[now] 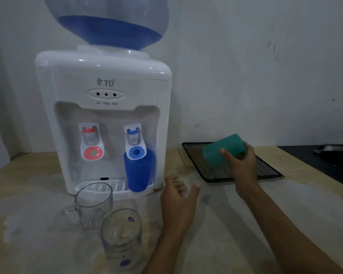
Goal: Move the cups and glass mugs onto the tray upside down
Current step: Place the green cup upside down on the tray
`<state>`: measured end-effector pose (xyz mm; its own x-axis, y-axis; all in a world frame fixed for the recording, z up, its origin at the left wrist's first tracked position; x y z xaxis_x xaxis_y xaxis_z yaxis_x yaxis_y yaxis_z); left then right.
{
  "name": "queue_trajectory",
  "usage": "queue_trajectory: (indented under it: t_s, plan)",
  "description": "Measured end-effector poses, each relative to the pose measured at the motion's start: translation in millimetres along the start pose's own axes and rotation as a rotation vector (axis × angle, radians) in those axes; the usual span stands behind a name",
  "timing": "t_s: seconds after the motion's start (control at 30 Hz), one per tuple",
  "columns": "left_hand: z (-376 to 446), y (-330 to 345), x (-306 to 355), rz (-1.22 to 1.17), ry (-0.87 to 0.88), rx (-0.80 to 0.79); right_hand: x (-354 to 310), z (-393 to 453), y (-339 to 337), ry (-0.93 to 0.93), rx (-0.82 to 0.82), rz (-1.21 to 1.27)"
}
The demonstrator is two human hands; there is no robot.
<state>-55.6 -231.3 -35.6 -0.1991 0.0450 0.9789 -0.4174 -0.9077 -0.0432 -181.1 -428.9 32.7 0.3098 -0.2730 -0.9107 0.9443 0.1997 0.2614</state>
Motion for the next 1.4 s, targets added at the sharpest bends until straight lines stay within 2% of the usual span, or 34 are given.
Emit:
queue_trajectory:
  t_s: [0.1,0.27,0.43,0.93,1.13,1.27,1.4]
  plan:
    - [5.6,0.2,-3.2,0.001,-0.026,0.022,8.1,40.0,21.6,-0.045,-0.003,-0.223]
    - [4.2,3.7,-3.3,0.042,-0.021,-0.007,39.2,85.4,66.5,-0.062,-0.122,-0.538]
    - [3.7,4.3,-4.7,0.07,-0.021,0.031,64.5,103.3,97.9,-0.067,-0.202,-0.7]
    - [1.2,4.5,1.3,0.078,0.016,0.035,83.4,102.4,105.4,-0.057,-0.245,-0.804]
    - [2.4,4.2,1.3,0.077,0.007,0.043,81.8,97.7,96.2,-0.024,-0.201,-0.816]
    - [1.9,2.2,2.4,0.053,0.036,0.044,63.4,78.0,87.6,-0.078,-0.167,-0.732]
    - [0.0,0.8,3.6,0.019,0.042,0.041,39.2,36.0,66.2,-0.222,-0.181,-0.725]
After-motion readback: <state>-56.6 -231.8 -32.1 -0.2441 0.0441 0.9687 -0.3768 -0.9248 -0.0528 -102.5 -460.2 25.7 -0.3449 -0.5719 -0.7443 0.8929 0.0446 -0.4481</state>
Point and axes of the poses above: each hand's wrist, its own z-axis towards the middle knuckle, its own y-axis out of the palm, x = y × z, the point moved 6 cm from there along z, towards the middle knuckle, and after that the axes turned 9 degrees about x, right-handed, at the moved point
